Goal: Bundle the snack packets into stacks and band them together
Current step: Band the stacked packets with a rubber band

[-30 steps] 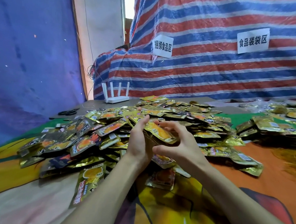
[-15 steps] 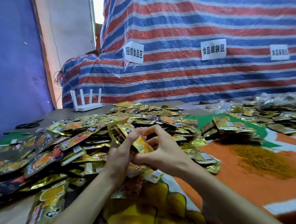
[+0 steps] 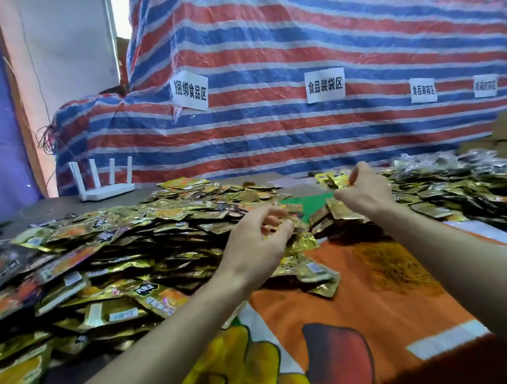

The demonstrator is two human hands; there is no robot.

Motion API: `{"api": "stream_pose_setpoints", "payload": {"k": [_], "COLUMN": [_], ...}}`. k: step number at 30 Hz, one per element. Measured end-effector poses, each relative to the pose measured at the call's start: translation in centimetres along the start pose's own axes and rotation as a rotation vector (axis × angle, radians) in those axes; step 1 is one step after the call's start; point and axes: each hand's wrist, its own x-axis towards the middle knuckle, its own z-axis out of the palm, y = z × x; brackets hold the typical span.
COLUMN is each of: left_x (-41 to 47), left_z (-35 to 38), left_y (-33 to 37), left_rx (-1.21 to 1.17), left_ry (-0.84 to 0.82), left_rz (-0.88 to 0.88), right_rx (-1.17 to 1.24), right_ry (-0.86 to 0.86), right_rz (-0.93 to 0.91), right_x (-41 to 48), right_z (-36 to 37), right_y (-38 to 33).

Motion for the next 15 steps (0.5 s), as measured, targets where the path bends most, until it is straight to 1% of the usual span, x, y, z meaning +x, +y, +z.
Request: {"api": "stream_pose_setpoints", "payload": {"k": [3, 7, 9, 12, 15], "left_x": [0.5, 1.0, 1.0, 0.7, 0.2], "left_z": [0.8, 1.2, 1.3, 1.0, -0.4], "left_y": [0.1, -0.2, -0.4, -0.9, -1.1], "left_rx": [0.005, -0.033, -0.032, -0.01, 0.017], "left_ry": [-0.013, -0.017, -0.018, -0.031, -0.034], "left_rz": [0.051, 0.051, 0.043, 0.017, -0.009], "right_rx": [-0.077, -0.087, -0.103, -0.174, -0.195], "right_ry": [0.002, 0.005, 0.022, -0.012, -0.017], "right_rz": [0.122, 0.228, 0.234, 0.198, 0.183], "right_x": [2.7, 4.3, 4.7, 4.8, 4.6], "right_z": [0.9, 2.1, 2.7, 3.5, 3.2], "right_y": [3.0, 5.0, 5.6, 6.6, 7.0]}}
